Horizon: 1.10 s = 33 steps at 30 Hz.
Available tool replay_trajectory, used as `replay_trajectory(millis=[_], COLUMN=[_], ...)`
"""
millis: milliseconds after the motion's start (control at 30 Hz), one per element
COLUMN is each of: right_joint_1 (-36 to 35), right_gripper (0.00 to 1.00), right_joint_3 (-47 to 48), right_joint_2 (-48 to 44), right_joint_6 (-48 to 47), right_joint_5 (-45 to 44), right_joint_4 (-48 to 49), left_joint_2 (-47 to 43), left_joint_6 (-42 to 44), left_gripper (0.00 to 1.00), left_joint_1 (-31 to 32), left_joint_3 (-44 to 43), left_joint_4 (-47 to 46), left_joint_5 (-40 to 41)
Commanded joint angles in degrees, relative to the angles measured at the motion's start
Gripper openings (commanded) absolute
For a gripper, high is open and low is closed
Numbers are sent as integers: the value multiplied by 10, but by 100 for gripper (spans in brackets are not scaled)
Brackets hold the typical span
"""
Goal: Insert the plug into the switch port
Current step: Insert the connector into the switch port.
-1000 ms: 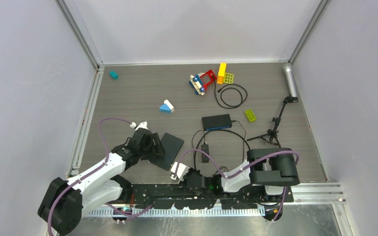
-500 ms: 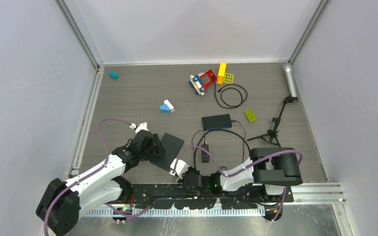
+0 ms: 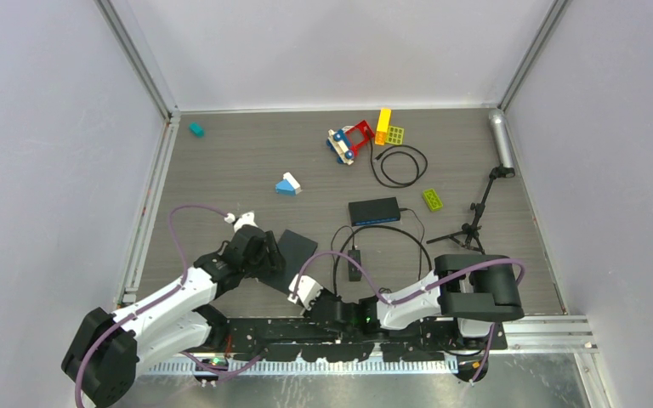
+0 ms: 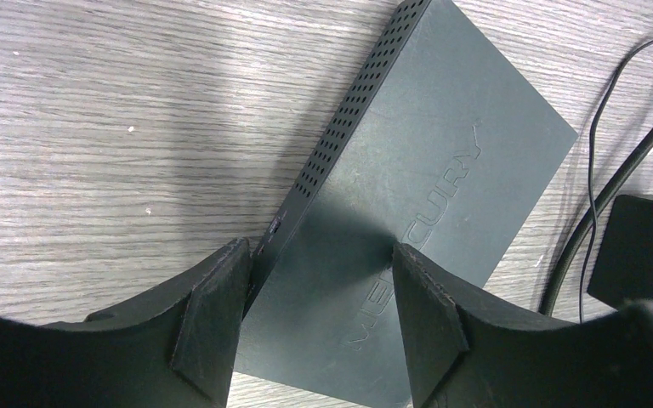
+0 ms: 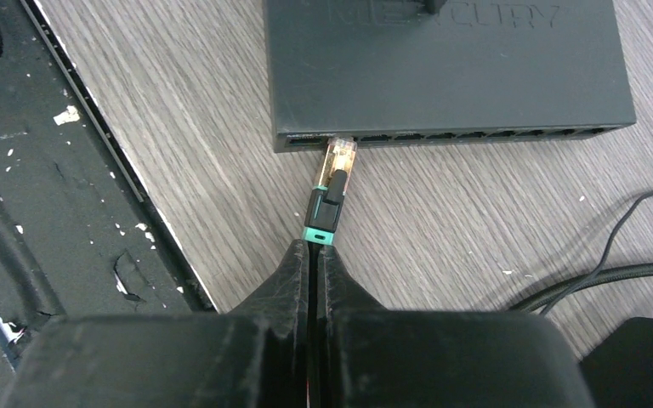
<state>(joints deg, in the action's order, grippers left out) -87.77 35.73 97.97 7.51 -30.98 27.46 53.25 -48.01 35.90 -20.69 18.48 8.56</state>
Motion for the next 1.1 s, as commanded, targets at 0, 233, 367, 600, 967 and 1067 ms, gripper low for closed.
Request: replay_trajectory(millis=[0,233,367,600,967,1067], right_joint_1=[-3,-8,-8,-8,-7,-1], right_gripper=[1,0,1,1,0,0], right_joint_3=[47,39,32,13,-10,-18], right_joint_2=[-7,-17,-25,-36,-42,-46], right_joint_6=[-17,-34,-42,-39,-53,-71], right_joint_5=[50,61,67,67,33,34], right_joint_4=[88,85,71,56,53,54], left_joint_2=[12,14,16,16,21,21], left_joint_6=[-24,-21,-20,-20,-20,-19], left_gripper=[61,61,61,61,61,61], left_joint_1=[24,25,24,24,24,24], left_joint_3=[14,12,10,10,7,7], left_joint_4=[51,51,52,53,52,52], left_joint_5=[-89,-74,-70,-67,-68,-67])
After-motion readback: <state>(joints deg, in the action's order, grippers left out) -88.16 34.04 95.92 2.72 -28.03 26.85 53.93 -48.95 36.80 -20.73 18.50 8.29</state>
